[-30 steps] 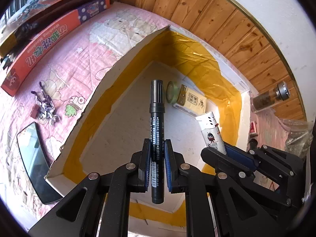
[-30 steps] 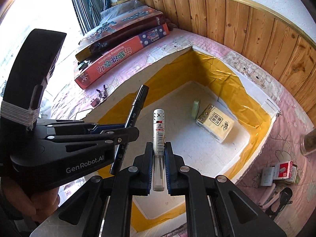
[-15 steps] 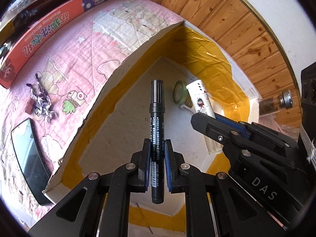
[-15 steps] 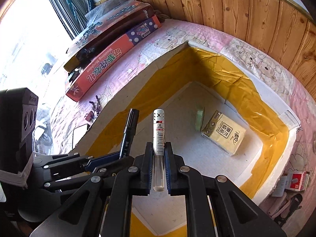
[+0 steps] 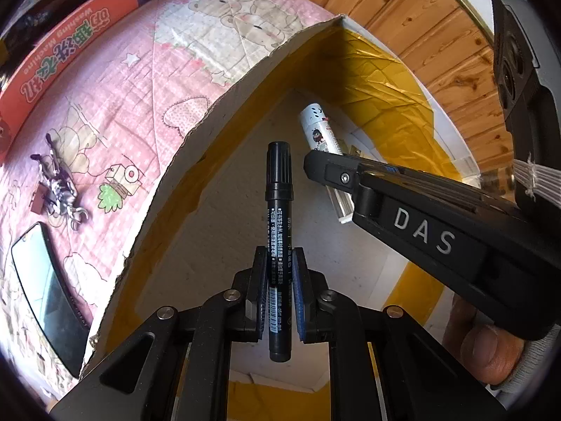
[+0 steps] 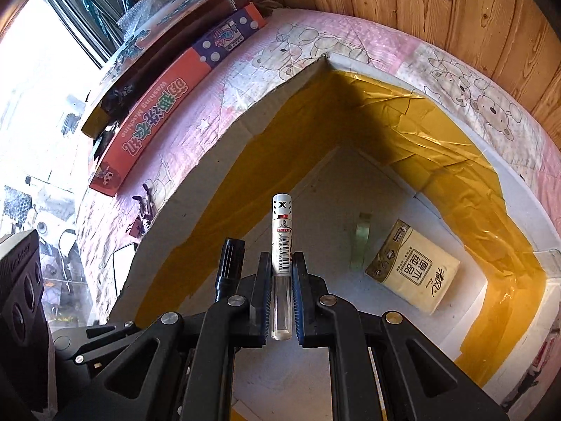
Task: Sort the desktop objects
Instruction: 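Carry the marker and white tube over the cardboard box with both grippers, then open the right gripper to drop the tube while the left gripper drops the marker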
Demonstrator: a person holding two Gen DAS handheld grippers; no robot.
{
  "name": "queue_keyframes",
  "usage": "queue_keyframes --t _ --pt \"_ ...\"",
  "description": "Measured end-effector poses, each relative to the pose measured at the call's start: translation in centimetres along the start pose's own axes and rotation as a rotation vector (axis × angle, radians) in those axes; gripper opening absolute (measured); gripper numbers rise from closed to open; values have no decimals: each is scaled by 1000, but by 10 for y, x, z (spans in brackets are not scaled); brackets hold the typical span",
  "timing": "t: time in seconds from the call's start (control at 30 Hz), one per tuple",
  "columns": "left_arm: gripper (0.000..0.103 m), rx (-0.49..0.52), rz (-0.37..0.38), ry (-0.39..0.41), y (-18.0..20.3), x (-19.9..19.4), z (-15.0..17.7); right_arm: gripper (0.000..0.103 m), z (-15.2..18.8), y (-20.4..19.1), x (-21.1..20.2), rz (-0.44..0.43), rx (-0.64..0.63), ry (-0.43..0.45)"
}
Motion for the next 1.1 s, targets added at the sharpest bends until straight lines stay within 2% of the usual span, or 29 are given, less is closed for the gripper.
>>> queue_keyframes --t 0.43,0.53,0.6,0.67,0.93,1.1 --pt "14 -5 -36 -21 -5 18 -8 13 -17 19 25 21 57 -48" --pt "14 -4 -42 -20 -5 19 -6 14 -18 24 25 21 75 -45" --pt "17 -4 -46 -23 -4 19 -4 19 -16 26 24 24 84 -44" --pt "20 -9 -52 -24 -5 19 -2 19 -14 28 21 18 90 -42" --pt "21 -28 -51 -22 -12 10 10 21 5 29 -4 -28 101 -17" --pt "21 -22 -43 -2 -11 -4 24 24 31 23 -30 -76 87 21"
Point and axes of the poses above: each gripper's, at about its wrist camera, not at the fingertips, and x roughly the way its jaws point, y to its right, z to its underside, the point moved 1 cm from there along x, roughly the way its jaws point, and after that the axes turned 11 degrees about -z, right-handed, at the moved point
